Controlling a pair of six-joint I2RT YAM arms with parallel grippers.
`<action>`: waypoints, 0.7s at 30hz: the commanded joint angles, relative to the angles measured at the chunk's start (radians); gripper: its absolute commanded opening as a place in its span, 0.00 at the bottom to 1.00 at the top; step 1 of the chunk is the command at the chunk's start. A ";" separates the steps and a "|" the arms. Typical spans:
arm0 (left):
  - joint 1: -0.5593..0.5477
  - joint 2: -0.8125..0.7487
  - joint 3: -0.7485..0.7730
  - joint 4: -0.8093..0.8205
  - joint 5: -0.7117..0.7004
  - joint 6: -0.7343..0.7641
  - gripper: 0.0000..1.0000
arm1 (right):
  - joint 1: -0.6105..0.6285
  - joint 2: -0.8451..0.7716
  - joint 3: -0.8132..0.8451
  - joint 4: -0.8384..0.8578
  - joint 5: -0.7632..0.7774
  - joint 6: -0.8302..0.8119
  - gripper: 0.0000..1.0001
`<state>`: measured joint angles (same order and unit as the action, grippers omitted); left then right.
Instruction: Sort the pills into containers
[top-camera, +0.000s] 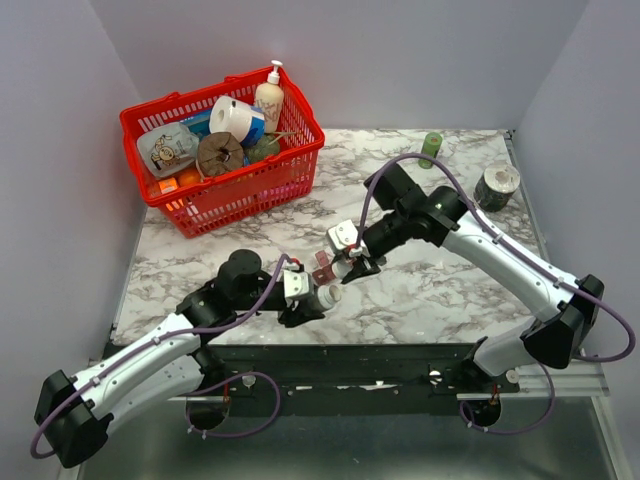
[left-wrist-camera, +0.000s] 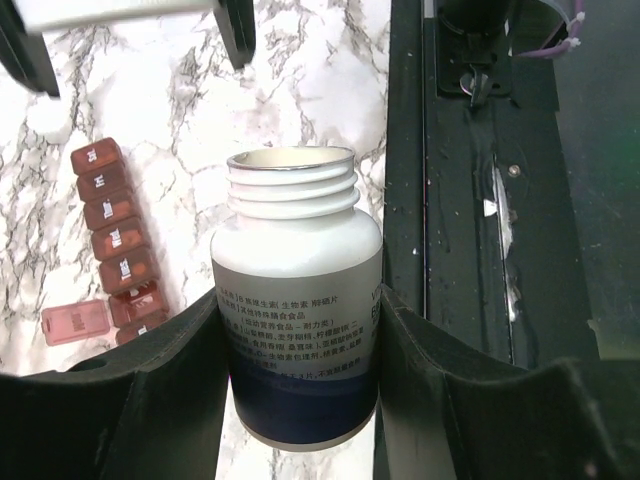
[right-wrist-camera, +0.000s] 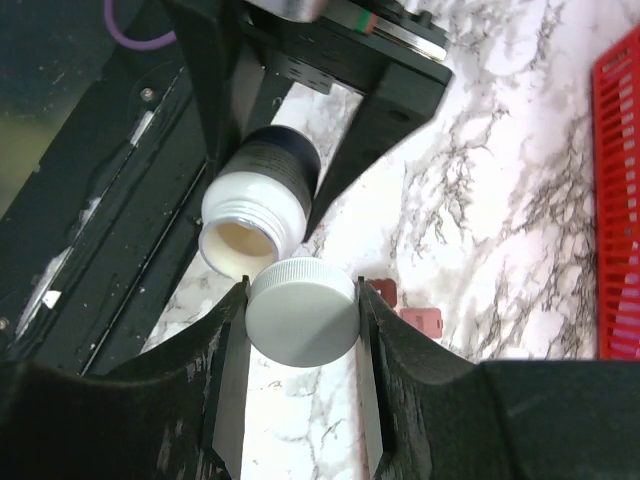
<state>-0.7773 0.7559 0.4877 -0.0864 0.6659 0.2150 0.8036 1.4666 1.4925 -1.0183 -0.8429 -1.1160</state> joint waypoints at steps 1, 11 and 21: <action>0.000 -0.032 0.005 -0.042 -0.038 0.043 0.00 | -0.042 -0.009 -0.007 0.013 -0.006 0.122 0.36; 0.013 -0.127 -0.035 -0.050 -0.256 0.101 0.00 | -0.351 -0.065 -0.449 0.383 0.576 0.585 0.47; 0.058 -0.128 -0.017 0.269 -0.244 -0.148 0.00 | -0.406 0.127 -0.500 0.439 0.647 0.616 0.59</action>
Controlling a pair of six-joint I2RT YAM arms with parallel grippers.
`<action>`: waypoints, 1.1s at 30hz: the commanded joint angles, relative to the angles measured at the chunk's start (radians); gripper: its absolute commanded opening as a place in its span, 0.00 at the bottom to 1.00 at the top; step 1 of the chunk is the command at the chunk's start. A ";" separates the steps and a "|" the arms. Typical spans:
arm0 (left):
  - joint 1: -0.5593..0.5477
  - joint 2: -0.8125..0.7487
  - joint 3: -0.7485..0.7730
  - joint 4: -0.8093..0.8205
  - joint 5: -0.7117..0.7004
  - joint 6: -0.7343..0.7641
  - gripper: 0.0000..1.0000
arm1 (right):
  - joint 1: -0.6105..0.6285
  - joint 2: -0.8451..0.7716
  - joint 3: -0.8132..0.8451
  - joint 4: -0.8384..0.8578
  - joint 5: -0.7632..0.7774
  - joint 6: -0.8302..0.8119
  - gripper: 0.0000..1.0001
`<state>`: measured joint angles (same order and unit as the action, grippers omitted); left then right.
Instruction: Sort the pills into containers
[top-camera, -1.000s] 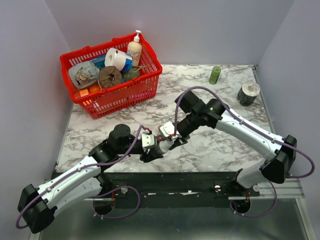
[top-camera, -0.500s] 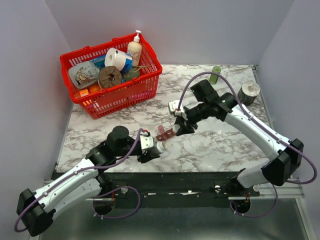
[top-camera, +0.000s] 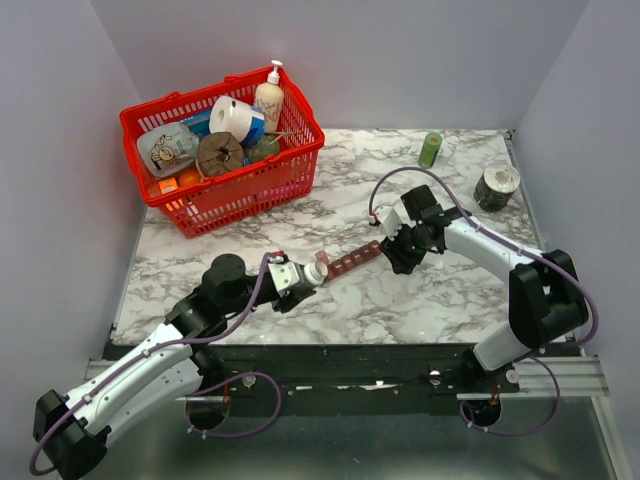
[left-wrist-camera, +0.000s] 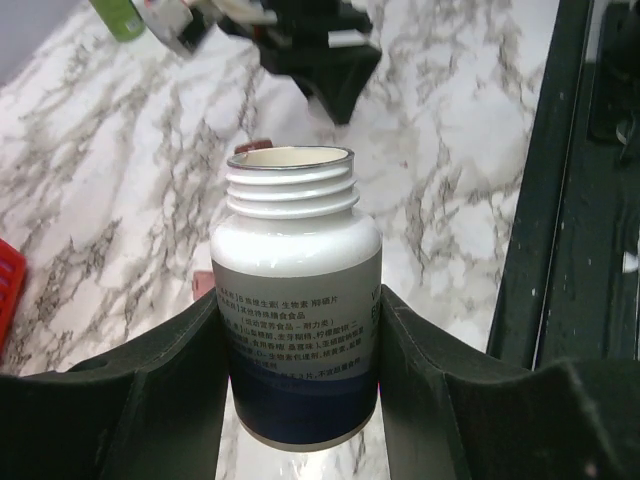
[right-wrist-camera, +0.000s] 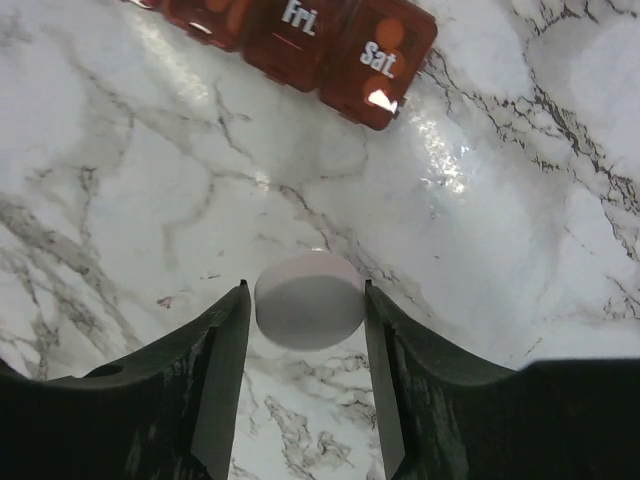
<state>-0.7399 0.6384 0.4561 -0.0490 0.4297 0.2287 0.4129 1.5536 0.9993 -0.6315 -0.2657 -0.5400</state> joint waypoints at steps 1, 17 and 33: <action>0.025 -0.014 0.012 0.271 -0.003 -0.199 0.00 | -0.019 0.042 -0.010 0.050 0.066 0.038 0.64; 0.419 0.165 0.272 1.050 -0.096 -1.108 0.00 | -0.100 -0.093 0.036 0.033 -0.079 0.028 0.89; 0.609 0.302 0.349 1.428 0.248 -1.372 0.00 | -0.126 -0.110 0.015 0.027 -0.153 0.012 0.94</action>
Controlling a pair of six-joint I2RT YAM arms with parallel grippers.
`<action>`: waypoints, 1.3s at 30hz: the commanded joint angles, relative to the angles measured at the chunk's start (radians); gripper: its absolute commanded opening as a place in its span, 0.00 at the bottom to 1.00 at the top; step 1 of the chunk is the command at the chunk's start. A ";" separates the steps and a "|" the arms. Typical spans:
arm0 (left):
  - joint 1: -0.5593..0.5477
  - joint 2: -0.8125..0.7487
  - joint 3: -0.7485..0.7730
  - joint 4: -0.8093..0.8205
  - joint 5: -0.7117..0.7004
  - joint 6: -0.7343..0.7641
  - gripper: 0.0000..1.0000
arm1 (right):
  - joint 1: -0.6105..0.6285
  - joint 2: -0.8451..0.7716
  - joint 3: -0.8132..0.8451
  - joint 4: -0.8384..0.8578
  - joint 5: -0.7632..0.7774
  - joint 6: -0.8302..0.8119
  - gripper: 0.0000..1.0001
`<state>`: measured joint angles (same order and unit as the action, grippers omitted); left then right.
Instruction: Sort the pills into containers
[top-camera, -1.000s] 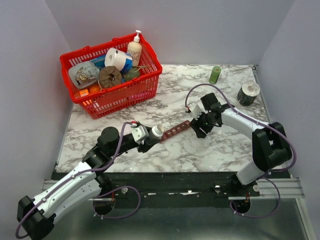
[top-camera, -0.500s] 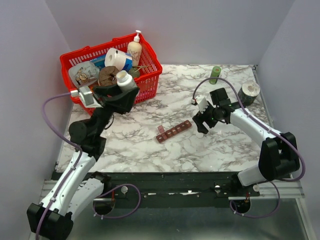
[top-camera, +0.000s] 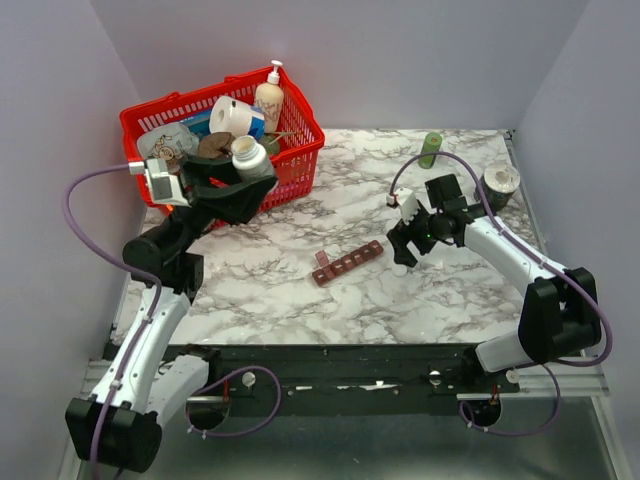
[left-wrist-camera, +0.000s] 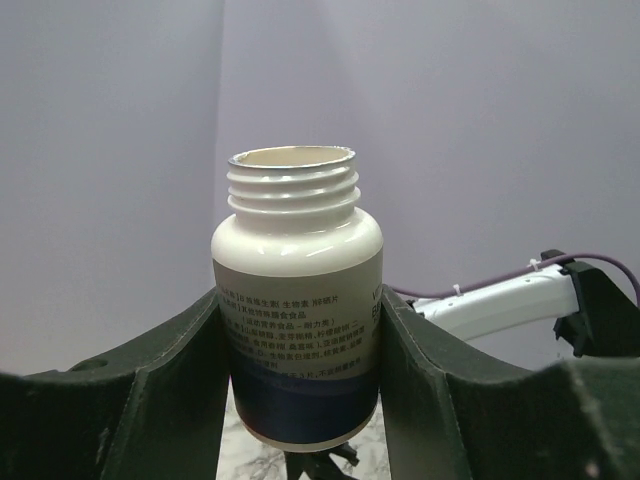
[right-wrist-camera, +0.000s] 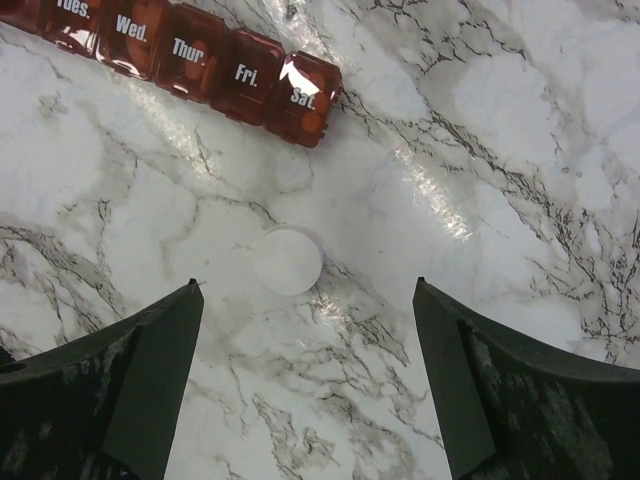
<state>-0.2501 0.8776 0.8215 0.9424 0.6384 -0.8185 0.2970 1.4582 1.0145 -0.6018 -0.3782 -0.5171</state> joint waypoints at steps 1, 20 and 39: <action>0.104 0.101 0.007 0.513 0.078 -0.394 0.00 | -0.010 -0.018 0.001 -0.003 -0.044 -0.014 0.95; 0.069 -0.032 -0.125 0.093 0.231 0.068 0.00 | -0.016 -0.009 -0.001 -0.012 -0.073 -0.038 1.00; 0.071 -0.048 -0.157 0.140 0.230 0.050 0.00 | -0.018 -0.012 0.001 -0.027 -0.088 -0.060 1.00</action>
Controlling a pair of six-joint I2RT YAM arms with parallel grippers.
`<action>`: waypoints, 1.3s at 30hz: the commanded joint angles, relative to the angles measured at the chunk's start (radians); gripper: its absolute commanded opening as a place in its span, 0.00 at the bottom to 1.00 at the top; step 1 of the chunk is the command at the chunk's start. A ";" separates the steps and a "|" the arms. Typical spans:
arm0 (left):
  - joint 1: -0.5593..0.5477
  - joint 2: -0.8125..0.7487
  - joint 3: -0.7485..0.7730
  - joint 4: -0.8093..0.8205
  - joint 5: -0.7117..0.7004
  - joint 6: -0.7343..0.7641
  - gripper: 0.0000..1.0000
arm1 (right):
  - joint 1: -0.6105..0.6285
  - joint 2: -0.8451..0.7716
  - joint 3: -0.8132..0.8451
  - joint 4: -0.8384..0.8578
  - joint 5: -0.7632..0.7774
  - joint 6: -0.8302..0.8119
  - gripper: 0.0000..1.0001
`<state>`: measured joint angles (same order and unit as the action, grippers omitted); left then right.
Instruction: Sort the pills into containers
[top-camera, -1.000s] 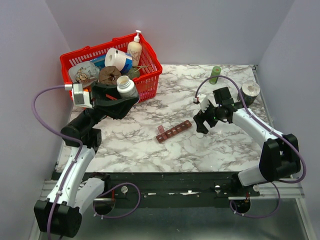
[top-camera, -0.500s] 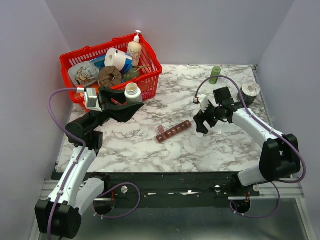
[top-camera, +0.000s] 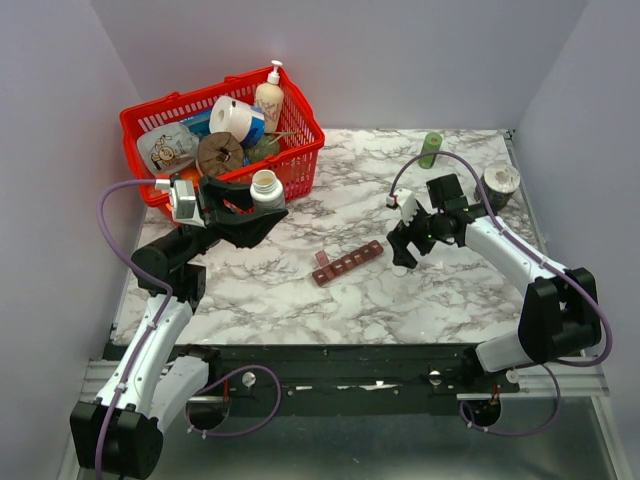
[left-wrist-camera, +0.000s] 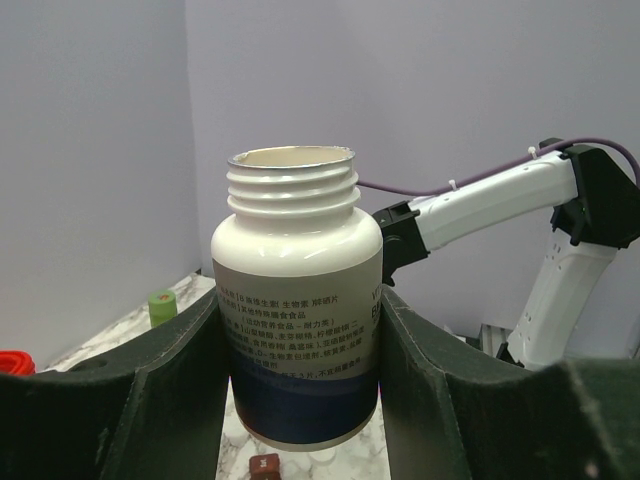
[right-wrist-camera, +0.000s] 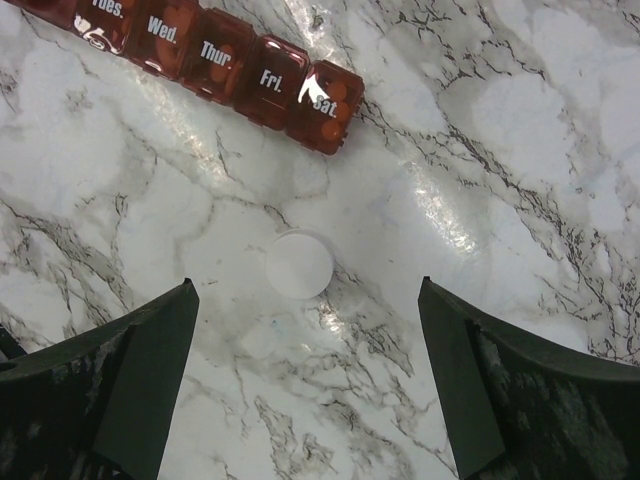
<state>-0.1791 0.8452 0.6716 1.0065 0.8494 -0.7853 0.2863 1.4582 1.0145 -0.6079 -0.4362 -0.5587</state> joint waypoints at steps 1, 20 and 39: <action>0.000 -0.014 -0.009 0.081 0.019 0.012 0.00 | -0.007 -0.010 0.002 -0.021 -0.032 -0.018 1.00; 0.000 0.136 -0.003 0.643 -0.272 -0.430 0.00 | -0.009 0.005 0.013 -0.036 -0.042 -0.026 1.00; 0.029 0.124 0.039 0.667 -0.357 -0.623 0.00 | -0.009 0.005 0.013 -0.047 -0.067 -0.029 1.00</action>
<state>-0.1635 0.9497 0.6865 1.2785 0.3271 -1.3949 0.2859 1.4593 1.0145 -0.6350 -0.4698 -0.5766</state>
